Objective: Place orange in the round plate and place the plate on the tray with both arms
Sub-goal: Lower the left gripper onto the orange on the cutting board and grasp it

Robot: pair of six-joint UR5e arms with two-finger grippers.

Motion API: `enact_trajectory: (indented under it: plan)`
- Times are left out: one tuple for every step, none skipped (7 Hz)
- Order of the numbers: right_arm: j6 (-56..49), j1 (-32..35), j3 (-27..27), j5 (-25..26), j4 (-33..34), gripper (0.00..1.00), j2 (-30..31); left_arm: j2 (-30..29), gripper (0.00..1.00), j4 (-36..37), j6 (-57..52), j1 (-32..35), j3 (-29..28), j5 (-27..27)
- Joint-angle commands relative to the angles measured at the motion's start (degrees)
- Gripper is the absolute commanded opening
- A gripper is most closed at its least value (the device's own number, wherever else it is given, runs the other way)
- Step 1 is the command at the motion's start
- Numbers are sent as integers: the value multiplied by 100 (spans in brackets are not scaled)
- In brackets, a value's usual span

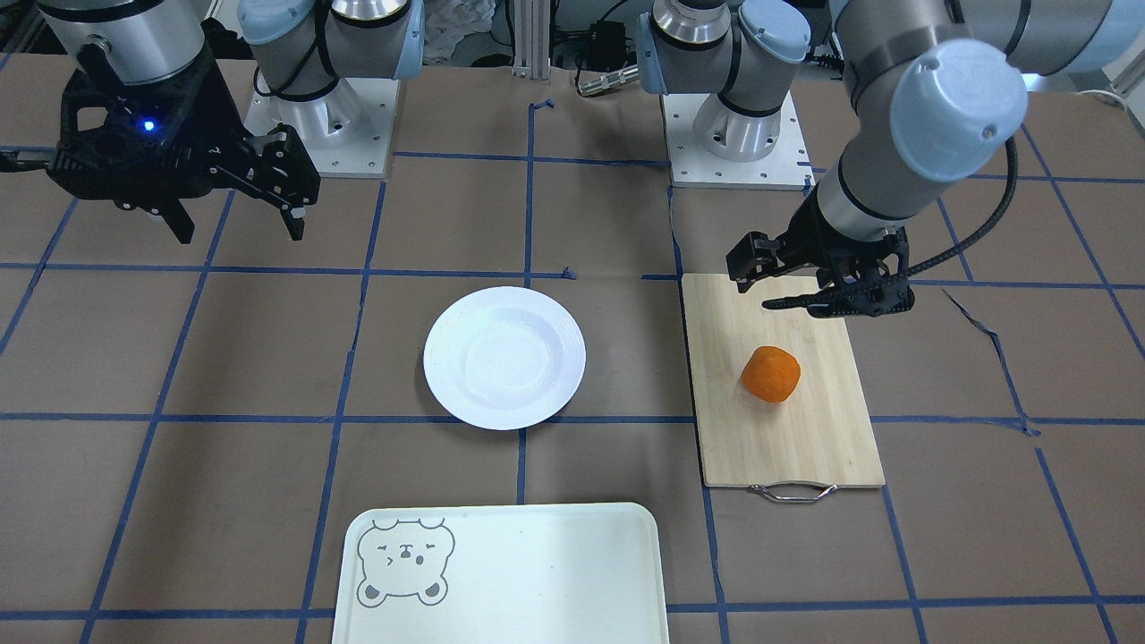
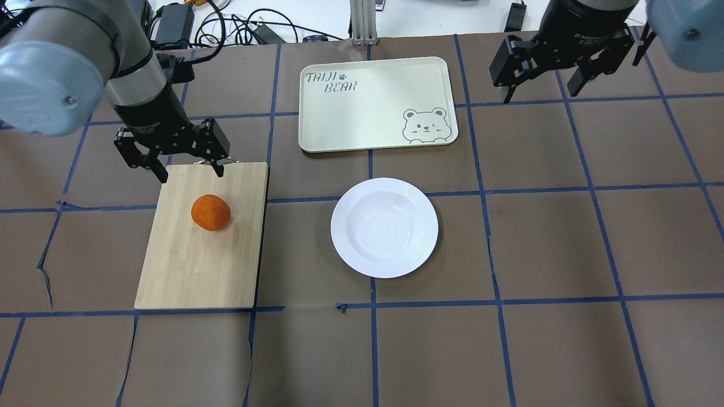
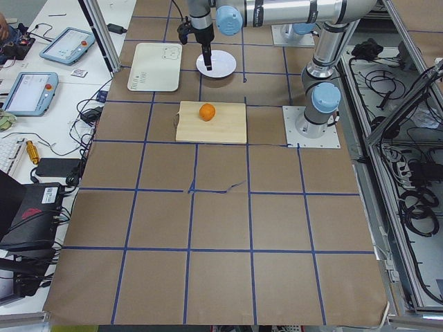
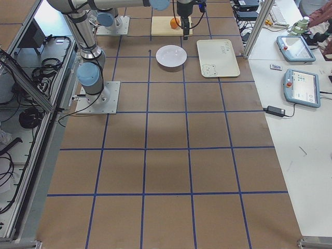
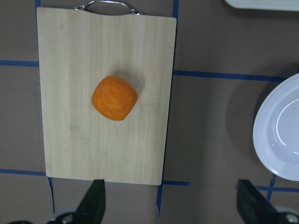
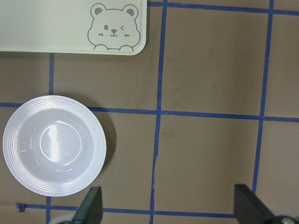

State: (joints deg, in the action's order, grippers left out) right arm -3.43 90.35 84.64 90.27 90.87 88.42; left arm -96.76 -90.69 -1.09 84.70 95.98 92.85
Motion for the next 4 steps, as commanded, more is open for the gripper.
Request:
enact_trajectory:
  plan:
    - [0, 0, 0, -18, 1, 100, 0, -237, 100, 613, -1193, -147, 604, 635]
    - [0, 0, 0, -9, 1, 100, 0, -403, 100, 684, -1879, -156, 676, 820]
    - [0, 0, 0, 0, 1, 100, 0, -553, 100, 1119, -2451, -147, 842, 926]
    - [0, 0, 0, 0, 1, 100, 0, -693, 100, 1907, -3266, -147, 1105, 910]
